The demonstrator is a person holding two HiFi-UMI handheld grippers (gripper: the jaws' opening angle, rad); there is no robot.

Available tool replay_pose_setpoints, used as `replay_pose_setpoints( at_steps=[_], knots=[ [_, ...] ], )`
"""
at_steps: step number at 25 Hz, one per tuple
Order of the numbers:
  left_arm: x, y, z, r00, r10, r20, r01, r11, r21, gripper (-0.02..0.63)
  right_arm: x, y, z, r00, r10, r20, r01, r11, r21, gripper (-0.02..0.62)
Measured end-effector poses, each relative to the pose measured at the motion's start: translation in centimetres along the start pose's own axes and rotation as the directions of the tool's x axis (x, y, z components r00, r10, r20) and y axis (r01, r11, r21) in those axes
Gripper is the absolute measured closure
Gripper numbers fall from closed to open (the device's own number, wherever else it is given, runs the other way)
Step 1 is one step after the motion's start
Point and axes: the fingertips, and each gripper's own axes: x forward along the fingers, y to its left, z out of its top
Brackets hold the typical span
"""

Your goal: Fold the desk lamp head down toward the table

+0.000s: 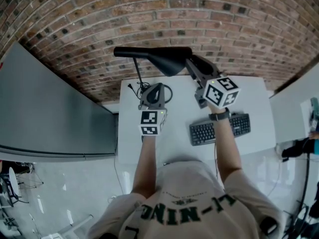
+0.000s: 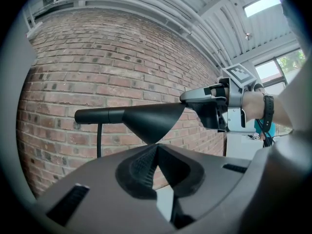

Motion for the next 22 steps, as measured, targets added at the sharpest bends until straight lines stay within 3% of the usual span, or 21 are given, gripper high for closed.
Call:
replay_pose_setpoints(
  at_steps=[22],
  knots=[
    [0.3, 0.7, -0.8, 1.0, 0.003, -0.017, -0.003, 1.0, -0.001, 0.607, -0.3, -2.1, -7.4, 0.995, -0.035, -0.092, 0.036, 0.999, 0.01, 0.485]
  ],
)
